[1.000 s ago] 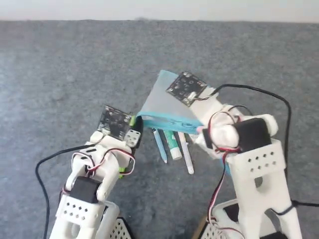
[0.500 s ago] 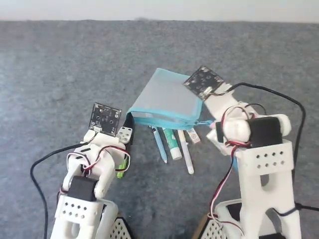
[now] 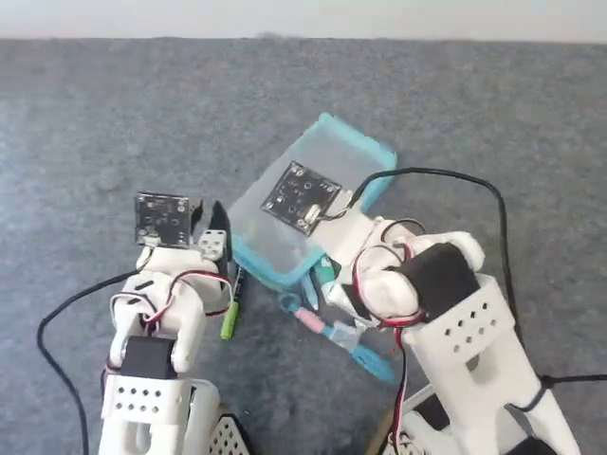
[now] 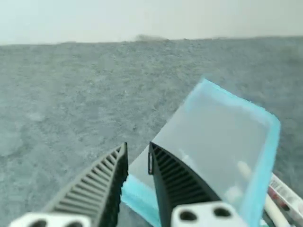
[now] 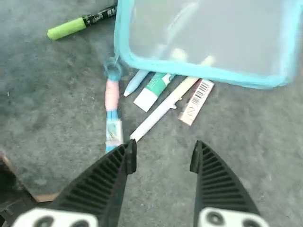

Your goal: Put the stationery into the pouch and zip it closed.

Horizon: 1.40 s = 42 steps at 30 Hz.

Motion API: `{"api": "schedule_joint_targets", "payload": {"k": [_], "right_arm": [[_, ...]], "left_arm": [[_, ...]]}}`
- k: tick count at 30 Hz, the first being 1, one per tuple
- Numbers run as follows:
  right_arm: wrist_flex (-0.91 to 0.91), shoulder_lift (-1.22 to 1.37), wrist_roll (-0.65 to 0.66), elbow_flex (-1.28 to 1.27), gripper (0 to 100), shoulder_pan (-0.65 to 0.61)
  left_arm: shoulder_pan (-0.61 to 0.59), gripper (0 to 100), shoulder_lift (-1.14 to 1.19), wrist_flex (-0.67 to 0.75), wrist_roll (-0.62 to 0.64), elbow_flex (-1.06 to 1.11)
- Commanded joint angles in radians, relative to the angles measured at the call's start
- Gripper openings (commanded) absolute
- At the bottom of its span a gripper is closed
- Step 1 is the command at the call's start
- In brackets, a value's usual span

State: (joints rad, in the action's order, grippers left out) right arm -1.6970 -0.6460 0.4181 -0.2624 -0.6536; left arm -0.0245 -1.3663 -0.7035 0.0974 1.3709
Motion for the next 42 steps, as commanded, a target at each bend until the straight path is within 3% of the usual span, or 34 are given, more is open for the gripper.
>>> {"api": "schedule_joint_targets", "payload": {"k": [1, 6, 10, 15, 21, 29, 32, 42], "right_arm": [[0.071, -0.033, -0.015, -0.038, 17.3, -0.01], [0.274, -0.021, -0.023, -0.216, 17.6, -0.015], [0.443, -0.013, -0.104, -0.298, 17.6, -0.035], [0.463, 0.085, -0.121, -0.301, 17.7, -0.148], [0.496, 0.239, -0.123, -0.307, 17.4, -0.232], [0.639, 0.366, -0.173, -0.393, 17.3, -0.245], [0.667, 0.404, -0.176, -0.414, 17.3, -0.249], [0.728, 0.553, -0.209, -0.382, 17.7, -0.246]], "left_arm": [[-0.061, 7, -0.011, 0.032, 0.028, -0.01], [-0.184, 8, -0.018, 0.003, 0.025, -0.018], [-0.373, 15, -0.009, 0.002, 0.028, -0.073], [-0.624, 16, -0.008, -0.018, -0.017, -0.18], [-0.75, 16, 0.161, -0.091, -0.035, -0.344], [-0.755, 16, 0.539, -0.1, -0.034, -0.513], [-0.753, 16, 0.643, -0.169, -0.034, -0.599], [-0.718, 16, 0.753, -0.247, -0.034, -0.693]]}}
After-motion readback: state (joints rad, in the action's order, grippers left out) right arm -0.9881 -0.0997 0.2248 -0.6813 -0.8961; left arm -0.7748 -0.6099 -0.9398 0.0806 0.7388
